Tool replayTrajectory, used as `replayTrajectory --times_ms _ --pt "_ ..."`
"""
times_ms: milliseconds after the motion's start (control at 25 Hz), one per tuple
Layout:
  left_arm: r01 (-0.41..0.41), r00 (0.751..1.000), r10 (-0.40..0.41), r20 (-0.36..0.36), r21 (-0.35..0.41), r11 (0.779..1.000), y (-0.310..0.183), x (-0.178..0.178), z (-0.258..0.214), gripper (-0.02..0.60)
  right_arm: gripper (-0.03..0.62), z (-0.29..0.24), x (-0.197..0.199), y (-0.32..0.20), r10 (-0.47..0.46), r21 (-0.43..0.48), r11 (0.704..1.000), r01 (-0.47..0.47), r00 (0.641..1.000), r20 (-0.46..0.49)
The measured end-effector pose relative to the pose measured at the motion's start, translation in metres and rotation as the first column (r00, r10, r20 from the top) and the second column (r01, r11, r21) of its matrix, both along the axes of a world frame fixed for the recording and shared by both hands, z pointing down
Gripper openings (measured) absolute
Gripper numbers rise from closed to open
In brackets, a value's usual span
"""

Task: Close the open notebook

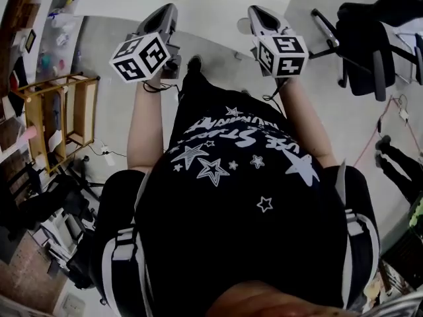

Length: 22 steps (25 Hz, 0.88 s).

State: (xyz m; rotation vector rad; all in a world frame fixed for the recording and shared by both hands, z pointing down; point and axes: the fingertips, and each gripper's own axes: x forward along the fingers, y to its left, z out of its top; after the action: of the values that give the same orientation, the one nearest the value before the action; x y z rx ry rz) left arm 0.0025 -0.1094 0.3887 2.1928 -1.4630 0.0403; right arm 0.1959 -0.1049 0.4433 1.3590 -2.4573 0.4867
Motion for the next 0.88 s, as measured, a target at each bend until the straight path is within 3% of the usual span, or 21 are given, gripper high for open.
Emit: replayTrajectory --times_ms 80,440,640,880 --pt "0.041 0.999 -0.041 -0.036 0.009 0.999 0.021 0.007 -0.004 0.013 0.014 -0.003 0.011 0.02 -0.026 0.014 1.0 0.026 1.0 0.005" --pt "0.098 0.995 -0.097 -0.039 0.044 0.994 0.122 0.055 -0.018 0.014 0.014 -0.016 0.054 0.105 -0.094 0.041 0.995 0.092 0.995 0.037" --pt "0.121 0.992 -0.119 -0.044 0.054 0.991 0.166 0.064 -0.025 0.014 0.014 -0.018 0.053 0.136 -0.141 0.029 0.99 0.14 0.99 0.024" --pt "0.152 0.987 -0.147 -0.071 0.062 0.986 0.211 0.052 -0.022 0.012 0.014 -0.014 0.032 0.164 -0.183 0.031 0.983 0.183 0.983 -0.007"
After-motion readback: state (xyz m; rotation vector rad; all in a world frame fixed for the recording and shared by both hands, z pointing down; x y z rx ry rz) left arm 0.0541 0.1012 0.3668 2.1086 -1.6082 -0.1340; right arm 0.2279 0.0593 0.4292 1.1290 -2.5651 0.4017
